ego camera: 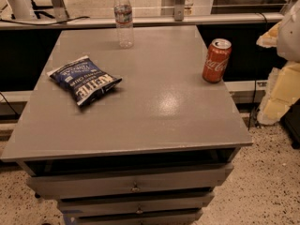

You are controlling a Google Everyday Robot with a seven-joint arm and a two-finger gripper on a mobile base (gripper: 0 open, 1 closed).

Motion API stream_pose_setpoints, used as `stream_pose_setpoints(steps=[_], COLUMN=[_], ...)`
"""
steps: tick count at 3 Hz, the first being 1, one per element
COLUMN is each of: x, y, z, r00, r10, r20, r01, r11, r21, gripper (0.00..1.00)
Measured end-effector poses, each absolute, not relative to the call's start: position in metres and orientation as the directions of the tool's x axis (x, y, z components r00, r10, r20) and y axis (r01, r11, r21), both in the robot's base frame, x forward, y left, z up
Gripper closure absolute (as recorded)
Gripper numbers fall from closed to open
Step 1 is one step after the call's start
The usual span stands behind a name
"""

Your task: Pick coke can

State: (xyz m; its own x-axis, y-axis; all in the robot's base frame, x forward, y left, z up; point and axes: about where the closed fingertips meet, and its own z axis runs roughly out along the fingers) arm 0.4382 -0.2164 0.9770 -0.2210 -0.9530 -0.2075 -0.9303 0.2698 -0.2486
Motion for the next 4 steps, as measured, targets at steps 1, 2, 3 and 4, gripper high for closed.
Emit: stream_pose_setpoints(steps=[1, 2, 3, 4], x=[0.438, 0.445, 0.471, 0.511], y=[-0.216, -0.219, -0.240, -0.265], z=[0.977, 0.975, 0.964, 0.948], r00=[-0.221, -0.224, -0.242, -0.268], r10=[-0.953, -0.946, -0.917, -0.866], r20=[-0.208, -0.236, -0.316, -0.423], r01=[-0.930, -0.925, -0.903, -0.862], r11=[0.270, 0.283, 0.332, 0.411], r21=[-0.249, -0.253, -0.272, -0.296], gripper=[0.00, 0.00, 0.00, 0.00])
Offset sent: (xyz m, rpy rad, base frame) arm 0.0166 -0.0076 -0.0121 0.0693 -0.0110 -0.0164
